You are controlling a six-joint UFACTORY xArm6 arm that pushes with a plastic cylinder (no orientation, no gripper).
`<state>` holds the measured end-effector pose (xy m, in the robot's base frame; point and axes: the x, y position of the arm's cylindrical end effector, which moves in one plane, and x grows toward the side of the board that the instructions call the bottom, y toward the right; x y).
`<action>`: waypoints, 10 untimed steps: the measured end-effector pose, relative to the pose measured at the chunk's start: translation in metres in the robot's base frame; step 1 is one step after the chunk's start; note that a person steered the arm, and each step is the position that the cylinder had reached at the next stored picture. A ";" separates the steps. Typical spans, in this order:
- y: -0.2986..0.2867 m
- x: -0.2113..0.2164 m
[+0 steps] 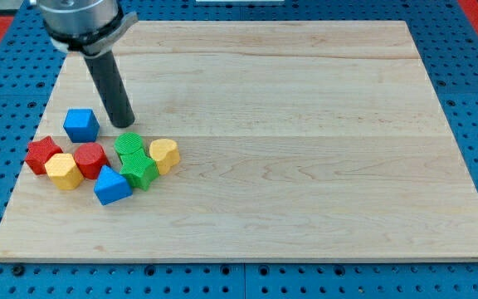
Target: Adjust the blocks to form a group at the bottom side of the board
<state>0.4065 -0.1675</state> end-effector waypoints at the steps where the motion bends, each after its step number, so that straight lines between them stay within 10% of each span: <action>1: -0.045 -0.015; 6: -0.084 -0.005; 10: -0.091 0.083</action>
<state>0.4896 -0.2580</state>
